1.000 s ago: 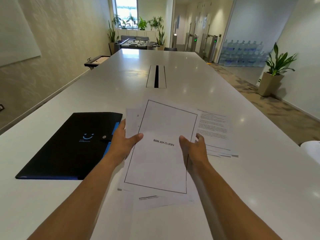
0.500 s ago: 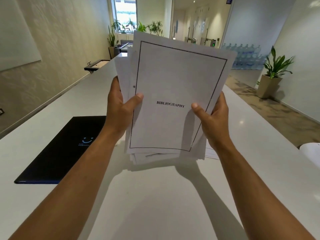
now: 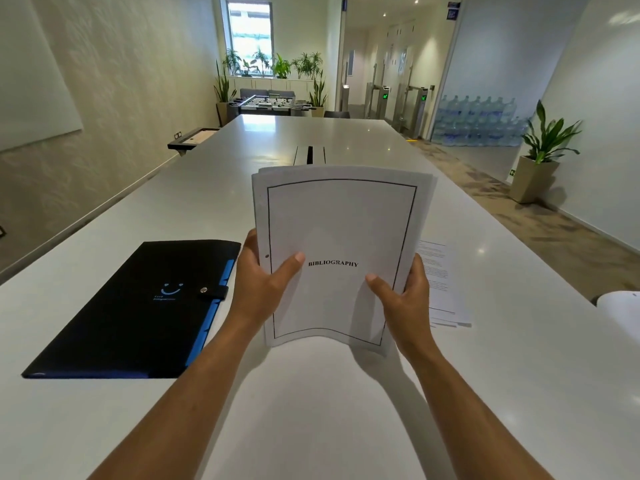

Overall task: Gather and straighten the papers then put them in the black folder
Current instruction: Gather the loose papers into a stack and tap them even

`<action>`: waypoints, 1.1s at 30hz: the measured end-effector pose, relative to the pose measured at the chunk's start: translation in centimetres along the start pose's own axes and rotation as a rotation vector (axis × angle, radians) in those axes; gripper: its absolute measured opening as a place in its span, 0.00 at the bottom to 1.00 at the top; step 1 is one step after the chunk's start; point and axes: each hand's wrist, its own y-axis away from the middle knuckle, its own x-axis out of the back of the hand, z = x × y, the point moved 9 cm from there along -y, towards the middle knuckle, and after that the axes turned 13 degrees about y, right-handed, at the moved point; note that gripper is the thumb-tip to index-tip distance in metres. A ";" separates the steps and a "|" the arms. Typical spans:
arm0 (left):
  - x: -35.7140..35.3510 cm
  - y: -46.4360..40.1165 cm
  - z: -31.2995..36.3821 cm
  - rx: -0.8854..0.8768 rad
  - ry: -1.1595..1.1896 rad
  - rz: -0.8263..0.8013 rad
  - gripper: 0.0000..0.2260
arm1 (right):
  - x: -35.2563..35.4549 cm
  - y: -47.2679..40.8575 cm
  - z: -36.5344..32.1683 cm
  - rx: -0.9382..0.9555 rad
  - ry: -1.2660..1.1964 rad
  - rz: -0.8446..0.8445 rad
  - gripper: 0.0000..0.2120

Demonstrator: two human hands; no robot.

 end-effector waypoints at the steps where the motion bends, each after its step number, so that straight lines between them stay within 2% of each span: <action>1: 0.0 -0.2 0.0 -0.002 0.005 0.008 0.28 | 0.0 -0.1 0.0 0.005 0.004 0.007 0.22; 5: -0.3 -0.5 -0.1 -0.011 0.000 0.030 0.20 | 0.2 -0.5 0.3 0.006 0.090 0.005 0.16; 8: 0.2 -1.1 -1.3 0.039 -0.018 0.088 0.20 | 1.0 -1.3 1.4 -0.042 0.153 0.014 0.16; 11: 1.2 -2.0 -4.1 0.186 -0.172 0.150 0.21 | 2.3 -2.6 3.7 -0.172 0.176 0.042 0.26; 16: 2.7 -2.6 -9.3 0.308 -0.478 0.106 0.24 | 5.9 -4.3 8.6 -0.422 0.113 0.051 0.15; 17: 3.1 -2.7 -10.1 0.332 -0.533 0.106 0.25 | 6.7 -4.6 9.7 -0.474 0.108 0.056 0.17; 19: 3.7 -2.7 -11.2 0.367 -0.623 0.117 0.27 | 8.4 -5.2 11.8 -0.561 0.136 0.094 0.28; 21: 3.9 -2.6 -11.8 0.376 -0.693 0.126 0.30 | 10.3 -5.7 13.2 -0.621 0.202 0.156 0.34; 26: 3.7 -2.8 -11.9 0.378 -0.791 0.131 0.31 | 14.2 -6.2 14.5 -0.690 0.441 0.257 0.30; 33: 3.2 -4.1 -12.5 0.374 -0.785 0.090 0.35 | 14.0 -7.2 14.9 -0.684 0.728 0.157 0.31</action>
